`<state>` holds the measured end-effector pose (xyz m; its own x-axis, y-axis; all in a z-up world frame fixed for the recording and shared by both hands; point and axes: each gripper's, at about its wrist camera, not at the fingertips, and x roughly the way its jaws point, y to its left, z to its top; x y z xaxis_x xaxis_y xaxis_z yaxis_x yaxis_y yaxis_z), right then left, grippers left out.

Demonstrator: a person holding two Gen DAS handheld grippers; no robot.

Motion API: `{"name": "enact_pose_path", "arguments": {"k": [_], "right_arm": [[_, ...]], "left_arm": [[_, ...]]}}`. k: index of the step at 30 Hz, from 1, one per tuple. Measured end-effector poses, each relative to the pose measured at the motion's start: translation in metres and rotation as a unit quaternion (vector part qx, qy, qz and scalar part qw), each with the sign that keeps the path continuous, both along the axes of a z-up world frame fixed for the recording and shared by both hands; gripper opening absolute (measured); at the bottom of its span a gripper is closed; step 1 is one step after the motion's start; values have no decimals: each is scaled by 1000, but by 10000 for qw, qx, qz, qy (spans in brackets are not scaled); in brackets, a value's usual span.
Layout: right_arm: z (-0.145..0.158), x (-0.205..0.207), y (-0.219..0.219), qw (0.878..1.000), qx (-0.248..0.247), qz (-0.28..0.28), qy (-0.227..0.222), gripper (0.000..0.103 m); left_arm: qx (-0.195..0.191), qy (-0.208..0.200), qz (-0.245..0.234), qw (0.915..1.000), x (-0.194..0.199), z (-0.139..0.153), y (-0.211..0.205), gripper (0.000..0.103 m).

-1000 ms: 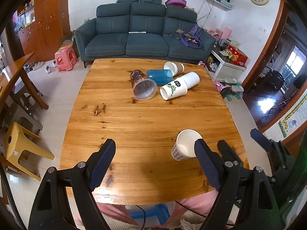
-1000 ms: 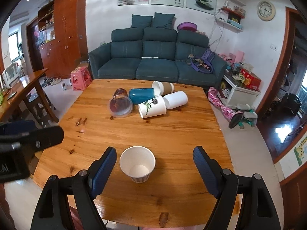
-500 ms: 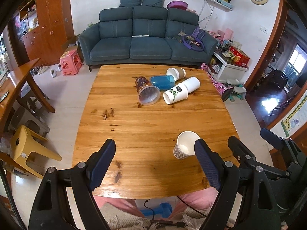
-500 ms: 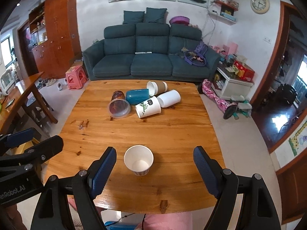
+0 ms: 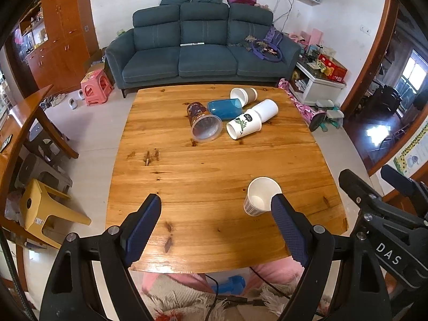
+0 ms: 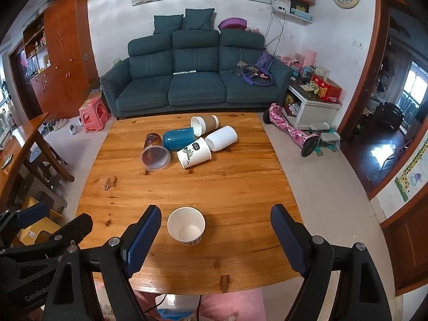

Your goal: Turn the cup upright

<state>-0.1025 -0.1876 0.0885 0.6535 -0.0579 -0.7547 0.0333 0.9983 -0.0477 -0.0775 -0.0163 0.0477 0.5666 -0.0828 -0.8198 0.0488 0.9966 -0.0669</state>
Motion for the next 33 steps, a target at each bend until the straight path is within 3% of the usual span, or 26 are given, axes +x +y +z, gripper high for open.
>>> {"name": "enact_pose_path", "arguments": {"k": [33], "right_arm": [[11,13,9,9999,-8,25,129,84]], "left_arm": [[21,194,73,9998,12,-5,1,87]]}}
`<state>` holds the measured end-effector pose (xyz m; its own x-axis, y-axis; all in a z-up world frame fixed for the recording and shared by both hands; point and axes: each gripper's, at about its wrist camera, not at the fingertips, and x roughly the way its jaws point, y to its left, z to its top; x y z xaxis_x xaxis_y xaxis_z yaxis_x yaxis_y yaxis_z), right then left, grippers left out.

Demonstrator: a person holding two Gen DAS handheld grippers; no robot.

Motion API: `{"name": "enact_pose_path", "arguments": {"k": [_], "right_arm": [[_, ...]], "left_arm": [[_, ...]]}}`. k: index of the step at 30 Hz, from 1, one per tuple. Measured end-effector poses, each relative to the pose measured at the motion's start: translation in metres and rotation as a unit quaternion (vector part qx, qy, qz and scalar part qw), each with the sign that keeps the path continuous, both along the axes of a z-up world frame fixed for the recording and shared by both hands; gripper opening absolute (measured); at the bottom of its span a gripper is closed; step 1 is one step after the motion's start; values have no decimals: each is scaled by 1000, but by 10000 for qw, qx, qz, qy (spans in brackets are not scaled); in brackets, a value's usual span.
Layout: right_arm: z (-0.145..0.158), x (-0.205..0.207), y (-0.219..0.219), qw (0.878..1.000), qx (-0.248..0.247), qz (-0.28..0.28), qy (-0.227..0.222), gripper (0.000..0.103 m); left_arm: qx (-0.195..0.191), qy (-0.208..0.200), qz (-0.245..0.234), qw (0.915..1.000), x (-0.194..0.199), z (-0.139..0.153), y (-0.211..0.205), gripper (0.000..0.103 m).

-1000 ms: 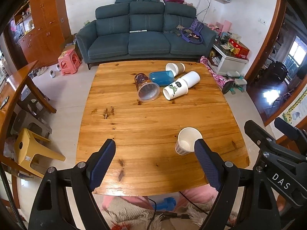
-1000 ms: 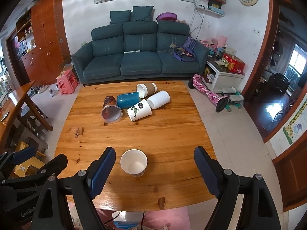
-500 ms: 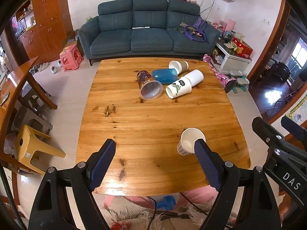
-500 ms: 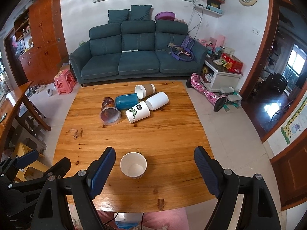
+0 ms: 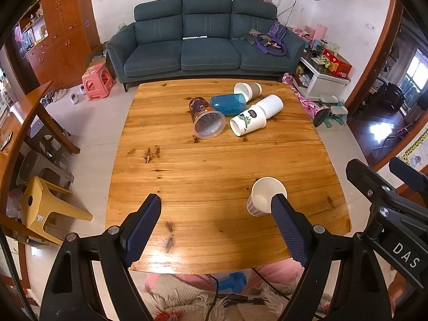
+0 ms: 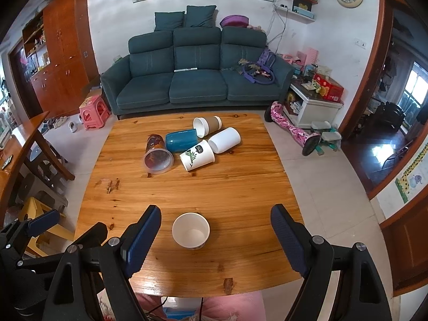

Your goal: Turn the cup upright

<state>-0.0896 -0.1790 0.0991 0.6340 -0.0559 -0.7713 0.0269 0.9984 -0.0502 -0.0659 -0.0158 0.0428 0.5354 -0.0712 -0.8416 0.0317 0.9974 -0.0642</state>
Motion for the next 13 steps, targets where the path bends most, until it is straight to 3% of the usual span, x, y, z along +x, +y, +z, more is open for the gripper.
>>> {"name": "enact_pose_path", "arguments": {"k": [13], "right_arm": [[-4,1,2,10000,9,47,40,84]], "left_arm": [[8,43,19,10000,1,-3,1,87]]}}
